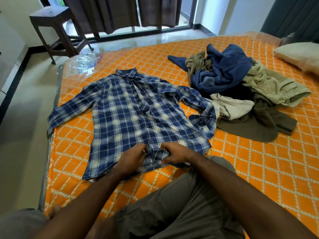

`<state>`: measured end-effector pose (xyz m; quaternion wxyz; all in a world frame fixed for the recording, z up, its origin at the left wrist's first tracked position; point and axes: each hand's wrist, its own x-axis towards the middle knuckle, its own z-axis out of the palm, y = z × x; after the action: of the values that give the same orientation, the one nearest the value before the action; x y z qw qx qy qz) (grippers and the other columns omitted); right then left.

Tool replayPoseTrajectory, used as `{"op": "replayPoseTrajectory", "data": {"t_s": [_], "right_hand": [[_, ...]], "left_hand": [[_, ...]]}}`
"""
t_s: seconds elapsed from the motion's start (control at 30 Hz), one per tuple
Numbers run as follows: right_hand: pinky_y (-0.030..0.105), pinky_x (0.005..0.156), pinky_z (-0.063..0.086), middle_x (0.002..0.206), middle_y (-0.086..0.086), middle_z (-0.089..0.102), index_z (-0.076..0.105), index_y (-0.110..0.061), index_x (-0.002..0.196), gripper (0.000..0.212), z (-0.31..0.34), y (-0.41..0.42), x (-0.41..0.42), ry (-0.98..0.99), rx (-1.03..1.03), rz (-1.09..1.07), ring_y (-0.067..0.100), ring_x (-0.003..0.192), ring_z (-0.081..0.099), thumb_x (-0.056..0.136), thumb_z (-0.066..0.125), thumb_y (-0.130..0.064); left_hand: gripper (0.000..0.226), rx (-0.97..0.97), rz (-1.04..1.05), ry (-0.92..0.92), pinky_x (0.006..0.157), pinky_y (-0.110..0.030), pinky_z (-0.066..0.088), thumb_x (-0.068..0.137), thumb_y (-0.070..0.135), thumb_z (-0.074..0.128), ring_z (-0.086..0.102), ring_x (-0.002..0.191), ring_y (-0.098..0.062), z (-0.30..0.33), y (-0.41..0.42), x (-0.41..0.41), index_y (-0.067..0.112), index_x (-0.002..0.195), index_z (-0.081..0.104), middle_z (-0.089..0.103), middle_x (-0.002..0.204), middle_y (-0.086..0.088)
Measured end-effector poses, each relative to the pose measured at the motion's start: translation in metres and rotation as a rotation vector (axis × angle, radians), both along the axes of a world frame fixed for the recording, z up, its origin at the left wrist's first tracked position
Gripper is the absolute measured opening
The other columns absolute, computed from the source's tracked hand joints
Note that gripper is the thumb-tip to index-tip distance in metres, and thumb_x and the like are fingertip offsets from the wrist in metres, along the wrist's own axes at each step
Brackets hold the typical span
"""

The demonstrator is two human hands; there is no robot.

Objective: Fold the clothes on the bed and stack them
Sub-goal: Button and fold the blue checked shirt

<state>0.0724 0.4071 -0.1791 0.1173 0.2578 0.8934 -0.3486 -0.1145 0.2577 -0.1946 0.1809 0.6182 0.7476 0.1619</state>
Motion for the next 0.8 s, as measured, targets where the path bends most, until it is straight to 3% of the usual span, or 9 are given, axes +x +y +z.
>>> {"op": "replayPoseTrajectory", "data": {"t_s": [0.13, 0.23, 0.3, 0.47, 0.67, 0.73, 0.8], "right_hand": [[0.038, 0.077, 0.052, 0.105, -0.002, 0.060, 0.060, -0.021, 0.115, 0.030, -0.002, -0.002, 0.000, 0.031, 0.011, 0.009, 0.017, 0.092, 0.059, 0.088, 0.072, -0.018], [0.022, 0.070, 0.045, 0.098, -0.008, 0.057, 0.063, -0.019, 0.110, 0.025, 0.000, -0.005, 0.001, 0.020, -0.026, 0.078, 0.008, 0.085, 0.055, 0.087, 0.074, -0.017], [0.018, 0.067, 0.041, 0.095, -0.011, 0.056, 0.064, -0.019, 0.107, 0.024, 0.000, -0.009, 0.001, 0.022, -0.024, 0.105, 0.002, 0.081, 0.052, 0.086, 0.075, -0.018], [0.032, 0.072, 0.052, 0.096, -0.006, 0.059, 0.060, -0.020, 0.105, 0.029, 0.000, -0.016, 0.002, -0.001, 0.018, 0.110, 0.013, 0.085, 0.058, 0.083, 0.078, -0.020], [0.027, 0.060, 0.040, 0.093, -0.010, 0.059, 0.052, -0.029, 0.101, 0.050, 0.003, -0.026, 0.002, -0.060, 0.068, 0.121, 0.010, 0.081, 0.056, 0.072, 0.081, -0.058], [0.026, 0.059, 0.035, 0.093, -0.010, 0.056, 0.050, -0.030, 0.099, 0.043, 0.004, -0.032, 0.001, -0.058, 0.167, 0.189, 0.011, 0.083, 0.053, 0.075, 0.080, -0.049], [0.024, 0.058, 0.032, 0.093, -0.011, 0.054, 0.051, -0.030, 0.099, 0.031, 0.003, -0.036, 0.000, -0.015, 0.202, 0.214, 0.012, 0.085, 0.052, 0.080, 0.075, -0.028]], "left_hand": [[0.013, -0.042, -0.095, 0.017, 0.072, -0.029, 0.053, 0.099, 0.042, 0.054, 0.056, 0.081, -0.003, 0.007, -0.006, 0.002, 0.031, 0.105, 0.051, 0.057, 0.097, 0.013], [0.027, -0.108, -0.265, 0.153, 0.070, -0.025, 0.051, 0.093, 0.053, 0.055, 0.055, 0.084, -0.004, 0.010, -0.015, 0.004, 0.032, 0.110, 0.049, 0.057, 0.100, 0.014], [0.024, -0.088, -0.296, 0.205, 0.065, -0.023, 0.050, 0.095, 0.047, 0.053, 0.055, 0.083, -0.007, 0.007, -0.019, 0.006, 0.031, 0.111, 0.047, 0.056, 0.099, 0.012], [0.016, -0.010, -0.271, 0.176, 0.053, -0.015, 0.033, 0.099, 0.033, 0.051, 0.051, 0.071, -0.006, 0.006, -0.018, 0.007, 0.027, 0.111, 0.044, 0.052, 0.088, 0.012], [0.011, -0.059, -0.285, 0.127, 0.062, -0.016, 0.037, 0.098, 0.040, 0.050, 0.055, 0.080, -0.004, 0.004, -0.021, 0.002, 0.033, 0.106, 0.050, 0.060, 0.094, 0.013], [0.014, -0.058, -0.258, 0.134, 0.066, -0.019, 0.044, 0.099, 0.042, 0.051, 0.056, 0.081, -0.004, 0.003, -0.022, 0.002, 0.031, 0.105, 0.055, 0.063, 0.094, 0.011], [0.017, -0.061, -0.253, 0.146, 0.067, -0.022, 0.049, 0.097, 0.043, 0.051, 0.057, 0.078, -0.006, 0.002, -0.024, 0.004, 0.028, 0.103, 0.058, 0.063, 0.090, 0.010]]}}
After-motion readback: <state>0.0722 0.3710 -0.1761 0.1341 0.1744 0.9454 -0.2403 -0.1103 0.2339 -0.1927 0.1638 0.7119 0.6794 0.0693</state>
